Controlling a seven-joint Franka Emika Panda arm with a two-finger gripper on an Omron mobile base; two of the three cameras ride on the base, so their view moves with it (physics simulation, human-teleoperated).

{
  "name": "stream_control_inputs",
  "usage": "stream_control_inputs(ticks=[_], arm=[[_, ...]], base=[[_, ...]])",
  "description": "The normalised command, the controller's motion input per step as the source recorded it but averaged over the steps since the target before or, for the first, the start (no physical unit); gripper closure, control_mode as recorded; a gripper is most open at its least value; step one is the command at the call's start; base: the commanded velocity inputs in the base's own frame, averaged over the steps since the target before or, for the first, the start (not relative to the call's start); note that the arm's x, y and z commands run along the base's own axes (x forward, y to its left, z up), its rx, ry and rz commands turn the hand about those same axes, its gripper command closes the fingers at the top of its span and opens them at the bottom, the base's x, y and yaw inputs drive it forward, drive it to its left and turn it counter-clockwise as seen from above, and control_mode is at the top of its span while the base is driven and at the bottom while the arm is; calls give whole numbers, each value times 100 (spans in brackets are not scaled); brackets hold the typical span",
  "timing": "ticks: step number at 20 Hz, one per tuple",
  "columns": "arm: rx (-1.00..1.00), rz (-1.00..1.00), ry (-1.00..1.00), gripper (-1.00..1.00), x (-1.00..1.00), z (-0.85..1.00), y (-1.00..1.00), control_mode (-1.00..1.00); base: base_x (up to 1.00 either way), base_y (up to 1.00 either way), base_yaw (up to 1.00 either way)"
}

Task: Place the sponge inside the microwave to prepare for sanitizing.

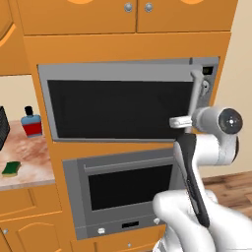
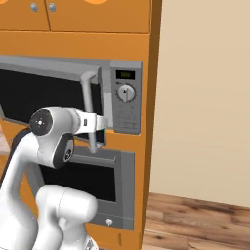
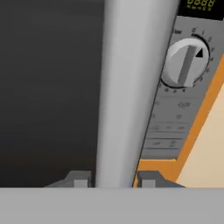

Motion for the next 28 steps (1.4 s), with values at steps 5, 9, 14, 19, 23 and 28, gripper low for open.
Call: stream_control_inputs(ticks=[5, 9, 14, 19, 23, 28], arm=[[-8, -23, -11, 100, -72, 0, 24, -100], [-9, -25, -20, 100, -72, 0, 34, -100], [-15, -24, -29, 100, -81, -13, 38, -100], [-24, -22, -38, 100, -88, -37, 51, -100], [-28, -21, -42, 100, -88, -42, 64, -100], [-31, -20, -36, 100, -80, -54, 75, -100]], base=[[0, 0, 0], [0, 0, 0], [0, 0, 0], [0, 0, 0], [0, 0, 0], [0, 0, 0]])
